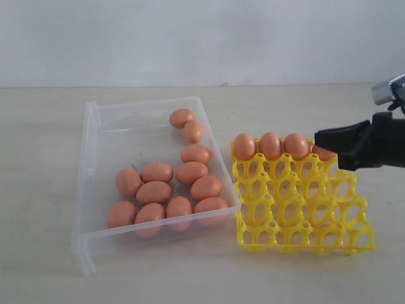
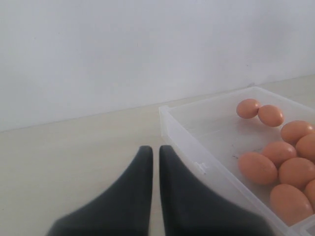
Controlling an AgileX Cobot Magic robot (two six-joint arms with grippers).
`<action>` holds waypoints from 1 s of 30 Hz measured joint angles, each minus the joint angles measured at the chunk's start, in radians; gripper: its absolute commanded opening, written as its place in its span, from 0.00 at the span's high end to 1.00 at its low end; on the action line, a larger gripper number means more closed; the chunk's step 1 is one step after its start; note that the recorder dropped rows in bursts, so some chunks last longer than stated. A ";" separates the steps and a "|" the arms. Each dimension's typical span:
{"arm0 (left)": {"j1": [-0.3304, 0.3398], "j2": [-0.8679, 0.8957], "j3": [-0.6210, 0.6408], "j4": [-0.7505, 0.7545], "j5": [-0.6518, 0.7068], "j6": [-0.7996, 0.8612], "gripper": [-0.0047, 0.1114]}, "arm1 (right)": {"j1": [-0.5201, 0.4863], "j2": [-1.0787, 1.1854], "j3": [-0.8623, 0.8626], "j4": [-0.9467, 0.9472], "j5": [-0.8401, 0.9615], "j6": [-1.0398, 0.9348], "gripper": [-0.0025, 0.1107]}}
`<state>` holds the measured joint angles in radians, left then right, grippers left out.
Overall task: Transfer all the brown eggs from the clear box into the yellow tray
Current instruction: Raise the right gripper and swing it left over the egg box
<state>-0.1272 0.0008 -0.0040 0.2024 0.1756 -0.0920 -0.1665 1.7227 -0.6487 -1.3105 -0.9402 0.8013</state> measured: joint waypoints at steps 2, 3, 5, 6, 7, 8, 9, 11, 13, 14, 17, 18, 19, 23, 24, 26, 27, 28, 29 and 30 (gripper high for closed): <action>0.000 0.000 0.000 0.000 0.000 0.000 0.93 | 0.008 -0.100 0.029 0.007 -0.057 -0.005 0.98; 0.000 0.000 0.000 0.000 0.000 0.000 0.93 | 0.021 -0.150 0.041 0.009 -0.073 -0.002 0.98; 0.000 0.000 0.000 0.000 0.000 0.000 0.93 | 0.067 -0.231 0.053 0.009 -0.072 0.026 0.98; 0.000 0.000 0.000 0.000 0.000 0.000 0.93 | 0.104 -0.269 0.055 0.000 -0.053 0.052 0.98; 0.000 0.000 0.000 0.000 0.000 0.000 0.93 | 0.139 -0.299 0.055 -0.010 -0.030 0.074 0.98; 0.000 0.000 0.000 0.000 0.000 0.000 0.93 | 0.188 -0.322 0.057 -0.020 0.005 0.102 0.98; 0.000 0.000 0.000 0.000 0.000 0.000 0.93 | 0.241 -0.337 0.059 -0.026 0.046 0.126 0.98; 0.000 0.000 0.000 0.000 0.000 0.000 0.93 | 0.340 -0.348 0.061 -0.040 0.141 0.180 0.97; 0.000 0.000 0.000 0.000 0.000 0.000 0.93 | 0.445 -0.348 0.048 -0.073 0.249 0.259 0.92; 0.000 0.000 0.000 0.000 0.000 0.000 0.93 | 0.495 -0.344 0.034 -0.109 0.318 0.321 0.89; 0.000 0.000 0.000 0.000 0.000 0.000 0.93 | 0.614 -0.325 -0.022 -0.305 0.505 0.625 0.75; 0.000 0.000 0.000 0.000 0.000 0.000 0.93 | 0.635 -0.314 -0.042 -0.351 0.532 0.713 0.71; 0.000 0.000 0.000 0.000 0.000 0.000 0.93 | 0.652 -0.303 -0.055 -0.375 0.542 0.781 0.70; 0.000 0.000 0.000 0.000 0.000 0.000 0.93 | 0.739 -0.217 -0.161 -0.415 0.470 0.937 0.96; 0.000 0.000 0.000 0.000 0.000 0.000 0.93 | 0.795 -0.177 -0.194 -0.419 0.500 0.775 0.98; 0.000 0.000 0.000 0.000 0.000 0.000 0.93 | 0.891 -0.135 -0.206 -0.429 0.625 0.414 0.98; 0.000 0.000 0.000 0.000 0.000 0.000 0.93 | 0.922 -0.129 -0.206 -0.432 0.688 0.315 0.98; 0.000 0.000 0.000 0.000 0.000 0.000 0.93 | 0.961 -0.119 -0.209 -0.432 0.785 0.204 0.98; 0.000 0.000 0.000 0.000 0.000 0.000 0.93 | 0.999 -0.111 -0.218 -0.436 0.901 0.108 0.98; 0.000 0.000 0.000 0.000 0.000 0.000 0.93 | 1.033 -0.104 -0.225 -0.440 1.033 0.026 0.98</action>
<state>-0.1272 0.0008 -0.0040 0.2024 0.1756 -0.0920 0.8667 1.6192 -0.8738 -1.7505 0.0925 0.8270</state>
